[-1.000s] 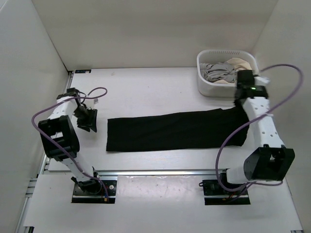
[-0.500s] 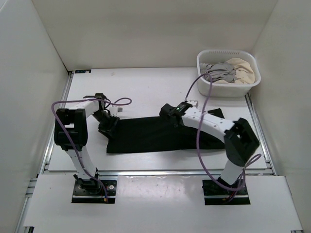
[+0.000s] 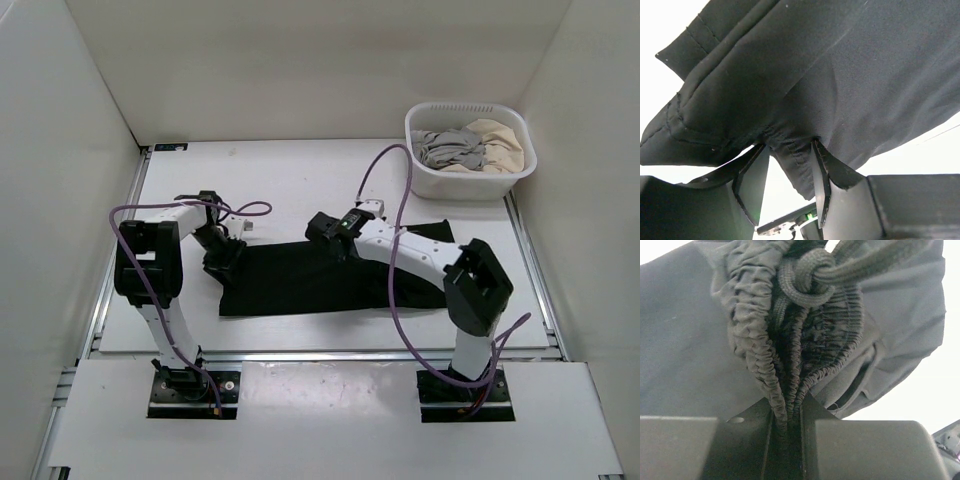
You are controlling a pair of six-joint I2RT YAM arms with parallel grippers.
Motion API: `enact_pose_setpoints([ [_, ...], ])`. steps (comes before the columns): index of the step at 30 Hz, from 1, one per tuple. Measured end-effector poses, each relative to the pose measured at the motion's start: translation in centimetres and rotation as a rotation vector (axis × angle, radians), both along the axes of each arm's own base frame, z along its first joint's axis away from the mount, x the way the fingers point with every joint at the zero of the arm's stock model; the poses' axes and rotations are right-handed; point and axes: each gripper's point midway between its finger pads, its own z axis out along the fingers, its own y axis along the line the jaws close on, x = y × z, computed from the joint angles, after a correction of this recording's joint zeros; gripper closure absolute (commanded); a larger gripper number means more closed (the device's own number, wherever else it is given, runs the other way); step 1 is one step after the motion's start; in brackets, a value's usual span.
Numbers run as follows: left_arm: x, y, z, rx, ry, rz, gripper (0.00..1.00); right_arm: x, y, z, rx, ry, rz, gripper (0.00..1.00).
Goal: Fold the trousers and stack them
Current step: Fold the trousers
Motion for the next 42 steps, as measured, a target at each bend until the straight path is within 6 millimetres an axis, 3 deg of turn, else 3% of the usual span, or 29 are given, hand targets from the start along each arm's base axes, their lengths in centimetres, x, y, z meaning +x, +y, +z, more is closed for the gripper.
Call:
enact_pose_setpoints([
  [2,0.0,0.0,0.0,0.003,0.0,-0.001,0.49,0.4,1.0,-0.9,-0.014,0.03,0.034,0.72],
  [3,0.0,0.0,0.0,0.005,0.001,-0.001,0.49,0.6,1.5,-1.6,-0.027,0.049,0.058,0.5],
  [7,0.0,0.1,0.0,0.012,0.001,-0.002,0.49,1.1,4.8,-3.6,-0.067,0.109,0.201,0.14],
  [10,0.1,0.3,0.1,0.025,-0.001,-0.003,0.48,0.5,8.0,-2.6,-0.051,0.089,0.342,0.01],
  [12,0.3,0.5,0.1,0.033,-0.001,-0.005,0.48,0.0,9.8,-0.9,-0.016,0.048,0.416,0.01],
  [15,0.7,0.7,0.1,0.049,-0.004,-0.007,0.47,-0.9,11.1,2.8,0.055,-0.023,0.482,0.01],
  [17,1.1,0.9,0.2,0.059,-0.014,-0.009,0.47,-1.0,10.9,6.2,0.119,-0.1,0.484,0.04],
  [18,1.4,1.0,0.3,0.067,-0.024,-0.011,0.47,-1.0,10.3,7.7,0.147,-0.138,0.475,0.07],
  [20,2.2,1.2,0.5,0.077,-0.048,-0.015,0.45,-0.8,8.3,10.5,0.208,-0.207,0.437,0.28],
  [21,2.8,1.3,0.8,0.082,-0.064,-0.016,0.45,-0.6,6.8,11.5,0.237,-0.232,0.402,0.4],
  [22,3.2,1.4,1.0,0.087,-0.077,-0.018,0.45,-0.1,5.2,12.0,0.258,-0.255,0.36,0.62],
  [24,4.2,1.6,1.7,0.098,-0.102,-0.018,0.42,1.2,1.8,11.2,0.276,-0.258,0.262,0.79],
  [26,5.1,1.7,2.5,0.108,-0.133,-0.019,0.42,2.6,-1.4,8.4,0.277,-0.213,0.166,0.87],
  [27,5.5,1.8,2.9,0.115,-0.147,-0.018,0.42,3.0,-3.2,6.0,0.263,-0.166,0.113,0.88],
  [28,5.7,1.9,3.2,0.121,-0.158,-0.018,0.42,3.1,-4.8,3.7,0.243,-0.109,0.064,0.83],
  [29,5.8,2.1,3.5,0.128,-0.161,-0.018,0.42,2.9,-6.4,1.4,0.232,-0.052,0.017,0.45],
  [30,5.8,2.2,3.6,0.134,-0.162,-0.019,0.41,2.5,-7.6,-0.7,0.242,0.0,-0.027,0.21],
  [31,5.6,2.3,3.6,0.14,-0.158,-0.019,0.41,2.0,-9.0,-2.4,0.253,0.046,-0.072,0.03],
  [34,4.7,2.5,3.2,0.152,-0.13,-0.022,0.41,0.8,-14.1,-4.9,0.32,0.103,-0.215,0.01],
  [37,3.7,2.7,2.8,0.161,-0.097,-0.023,0.41,1.2,-18.4,-4.6,0.394,0.074,-0.309,0.01],
  [39,3.2,2.8,2.6,0.166,-0.081,-0.022,0.41,2.3,-20.0,-4.5,0.433,0.058,-0.319,0.01],
  [42,3.0,2.8,2.6,0.171,-0.074,-0.017,0.41,3.3,-21.0,-6.3,0.474,0.103,-0.303,0.01],
])
